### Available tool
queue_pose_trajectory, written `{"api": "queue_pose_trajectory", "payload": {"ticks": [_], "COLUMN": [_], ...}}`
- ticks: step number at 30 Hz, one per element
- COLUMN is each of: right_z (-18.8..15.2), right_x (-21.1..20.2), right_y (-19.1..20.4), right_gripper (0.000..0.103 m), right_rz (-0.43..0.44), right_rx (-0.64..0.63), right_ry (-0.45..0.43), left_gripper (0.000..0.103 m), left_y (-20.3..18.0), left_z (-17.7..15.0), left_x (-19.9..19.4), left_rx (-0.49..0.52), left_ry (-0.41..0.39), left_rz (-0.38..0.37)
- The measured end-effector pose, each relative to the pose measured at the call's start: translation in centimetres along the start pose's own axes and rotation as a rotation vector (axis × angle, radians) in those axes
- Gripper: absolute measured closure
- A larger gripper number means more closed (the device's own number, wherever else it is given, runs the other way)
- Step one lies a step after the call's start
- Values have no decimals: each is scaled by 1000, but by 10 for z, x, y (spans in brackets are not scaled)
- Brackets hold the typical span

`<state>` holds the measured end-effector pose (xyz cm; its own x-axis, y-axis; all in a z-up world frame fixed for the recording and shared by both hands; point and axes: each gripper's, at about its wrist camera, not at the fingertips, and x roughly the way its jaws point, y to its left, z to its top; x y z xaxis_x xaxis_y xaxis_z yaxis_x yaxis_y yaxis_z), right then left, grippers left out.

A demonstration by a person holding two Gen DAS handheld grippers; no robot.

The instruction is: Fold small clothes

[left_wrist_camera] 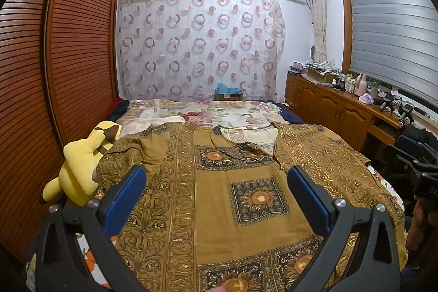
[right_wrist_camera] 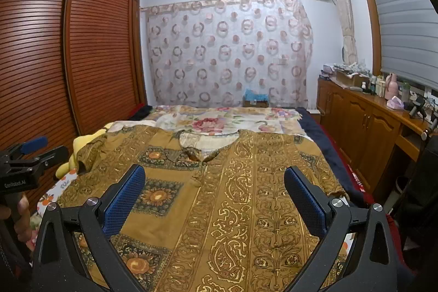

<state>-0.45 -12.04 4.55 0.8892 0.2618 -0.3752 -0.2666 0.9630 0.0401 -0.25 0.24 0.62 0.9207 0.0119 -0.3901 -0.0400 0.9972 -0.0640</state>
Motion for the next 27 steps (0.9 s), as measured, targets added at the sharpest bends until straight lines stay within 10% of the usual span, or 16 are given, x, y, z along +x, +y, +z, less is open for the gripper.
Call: {"api": "queue_pose_trajectory", "payload": {"ticks": [27], "right_z": [0], "right_x": [-1], "right_y": [3], "right_gripper": [0], "right_rz": [0], "right_rx": [2], "right_ry": [-1], "left_gripper": [0], "left_y": [-1], "left_z": [-3], "left_x": [-3], "left_rx": [9], "left_ry": [-7], "left_rz": [6]}}
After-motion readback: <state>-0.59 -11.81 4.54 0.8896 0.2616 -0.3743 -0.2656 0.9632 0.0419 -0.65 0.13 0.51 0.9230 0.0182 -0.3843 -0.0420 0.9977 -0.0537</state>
